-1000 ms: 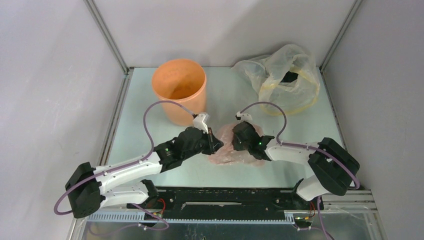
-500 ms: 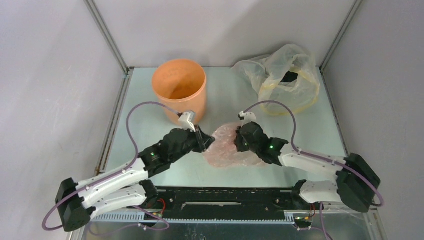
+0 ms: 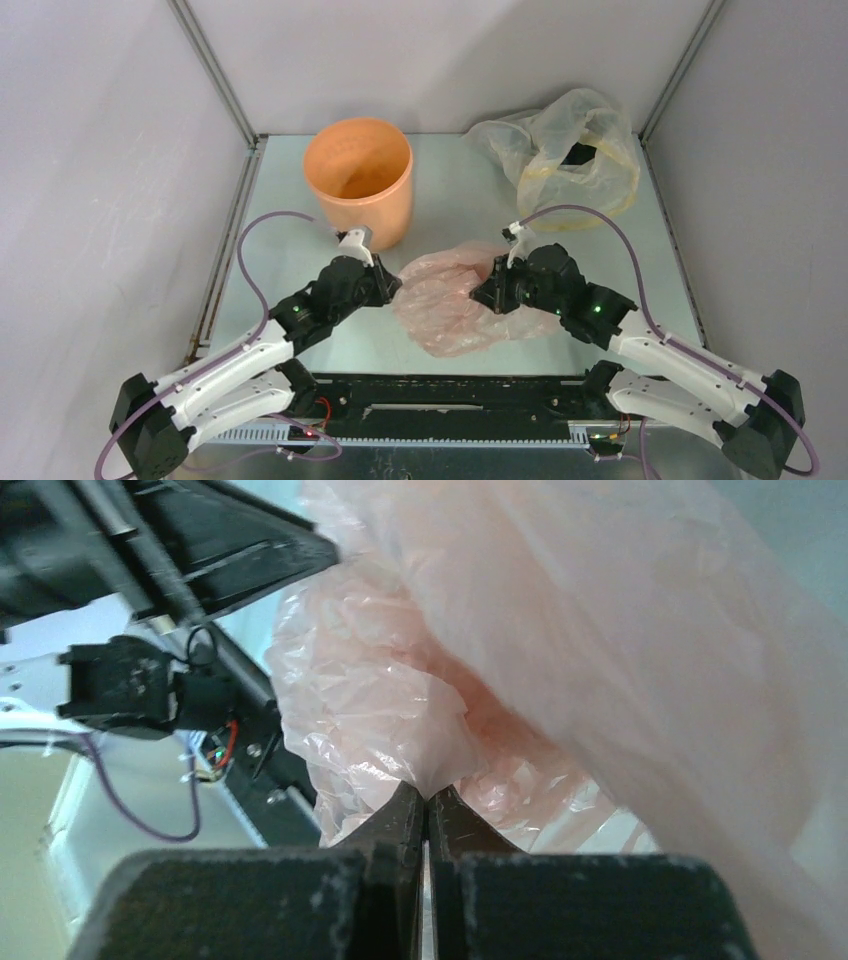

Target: Put the trash bags into the trash bin

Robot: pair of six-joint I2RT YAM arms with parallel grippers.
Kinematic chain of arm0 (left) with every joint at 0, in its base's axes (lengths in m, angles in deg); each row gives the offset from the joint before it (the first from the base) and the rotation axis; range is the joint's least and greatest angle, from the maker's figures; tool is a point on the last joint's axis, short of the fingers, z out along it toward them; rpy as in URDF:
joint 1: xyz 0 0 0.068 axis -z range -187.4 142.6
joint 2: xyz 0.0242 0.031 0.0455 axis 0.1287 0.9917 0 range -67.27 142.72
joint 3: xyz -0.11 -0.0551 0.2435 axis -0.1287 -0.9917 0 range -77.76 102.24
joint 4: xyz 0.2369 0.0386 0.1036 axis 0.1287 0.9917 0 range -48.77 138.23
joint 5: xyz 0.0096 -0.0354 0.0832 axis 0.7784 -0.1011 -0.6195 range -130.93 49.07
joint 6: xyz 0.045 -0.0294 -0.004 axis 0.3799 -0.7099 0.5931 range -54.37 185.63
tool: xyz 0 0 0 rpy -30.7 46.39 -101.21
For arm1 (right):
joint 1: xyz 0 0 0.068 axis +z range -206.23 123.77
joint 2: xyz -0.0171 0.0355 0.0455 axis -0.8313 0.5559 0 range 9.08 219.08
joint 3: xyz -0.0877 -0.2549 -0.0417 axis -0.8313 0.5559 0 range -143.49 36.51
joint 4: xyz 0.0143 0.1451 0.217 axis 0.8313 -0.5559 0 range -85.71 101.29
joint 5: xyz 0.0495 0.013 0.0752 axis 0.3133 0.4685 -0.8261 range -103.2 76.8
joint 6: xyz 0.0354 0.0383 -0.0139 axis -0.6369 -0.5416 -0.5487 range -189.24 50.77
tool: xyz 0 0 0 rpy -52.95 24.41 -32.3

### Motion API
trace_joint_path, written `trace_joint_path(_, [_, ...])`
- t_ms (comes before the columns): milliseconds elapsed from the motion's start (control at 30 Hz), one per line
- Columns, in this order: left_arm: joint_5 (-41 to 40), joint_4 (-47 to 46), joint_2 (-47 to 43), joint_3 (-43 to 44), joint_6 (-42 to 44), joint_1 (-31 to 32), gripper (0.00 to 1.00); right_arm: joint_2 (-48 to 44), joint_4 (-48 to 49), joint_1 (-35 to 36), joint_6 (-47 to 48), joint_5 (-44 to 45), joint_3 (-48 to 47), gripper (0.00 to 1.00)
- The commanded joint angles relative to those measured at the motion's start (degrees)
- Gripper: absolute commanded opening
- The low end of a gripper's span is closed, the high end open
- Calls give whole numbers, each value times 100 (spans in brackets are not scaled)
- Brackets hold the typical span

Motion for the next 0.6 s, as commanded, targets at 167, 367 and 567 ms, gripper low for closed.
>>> trace_joint_path(167, [97, -163, 650, 48, 432, -55, 21, -514, -103, -558, -788, -1320, -288, 0])
trace_joint_path(367, [988, -688, 995, 9, 543, -43, 23, -576, 241, -1050, -1977, -1111, -315, 0])
trace_joint_path(567, [647, -1289, -301, -737, 388, 142, 69, -517, -379, -1563, -3384, -593, -315, 0])
